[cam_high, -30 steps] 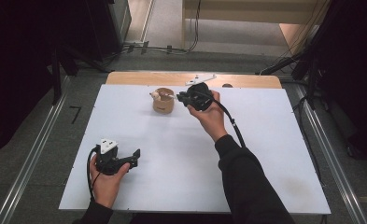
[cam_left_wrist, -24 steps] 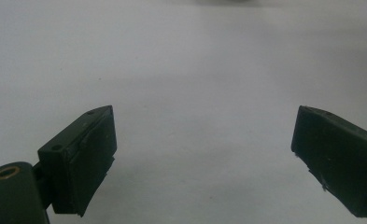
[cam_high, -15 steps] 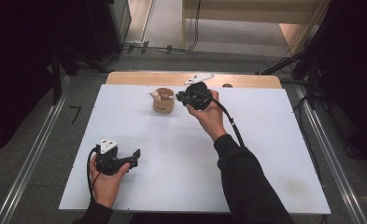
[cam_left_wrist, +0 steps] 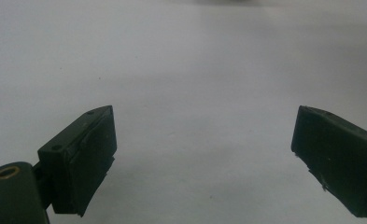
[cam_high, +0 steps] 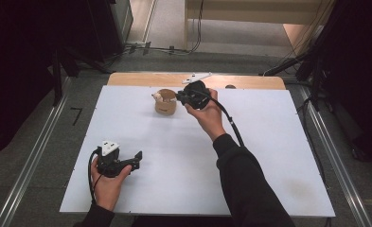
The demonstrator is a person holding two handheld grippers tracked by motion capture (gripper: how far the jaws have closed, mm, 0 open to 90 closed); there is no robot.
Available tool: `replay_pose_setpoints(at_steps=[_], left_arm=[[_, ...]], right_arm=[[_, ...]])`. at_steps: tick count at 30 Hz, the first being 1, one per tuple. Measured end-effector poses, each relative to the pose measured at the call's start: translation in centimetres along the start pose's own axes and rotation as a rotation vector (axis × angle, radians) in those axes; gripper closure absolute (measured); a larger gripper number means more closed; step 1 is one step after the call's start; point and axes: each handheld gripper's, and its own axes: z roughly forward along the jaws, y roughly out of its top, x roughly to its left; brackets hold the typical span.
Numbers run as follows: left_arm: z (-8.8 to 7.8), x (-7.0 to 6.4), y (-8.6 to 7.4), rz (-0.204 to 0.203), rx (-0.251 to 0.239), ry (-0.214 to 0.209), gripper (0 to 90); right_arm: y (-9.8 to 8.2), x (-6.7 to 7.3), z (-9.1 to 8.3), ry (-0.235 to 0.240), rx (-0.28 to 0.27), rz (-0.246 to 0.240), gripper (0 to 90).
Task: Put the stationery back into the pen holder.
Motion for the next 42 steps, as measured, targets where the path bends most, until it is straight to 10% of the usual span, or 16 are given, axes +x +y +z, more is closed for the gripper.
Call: replay_pose_setpoints(at_steps=[3, 8, 42], left_arm=[[0.0, 0.0, 0.0, 0.000, 0.002, 0.001, 7.4], [0.0, 0.1, 0.0, -0.002, 0.000, 0.003, 7.3], [0.1, 0.0, 0.0, 0.006, 0.005, 0.004, 7.3]], right_arm=[[0.1, 0.1, 0.6, 0.005, -0.012, 0.014, 54.4], [0.1, 0.0, 0.7, 0.007, -0.036, 0.046, 41.1], [-3.2, -1.0, -1.8, -0.010, -0.020, 0.086, 24.2]])
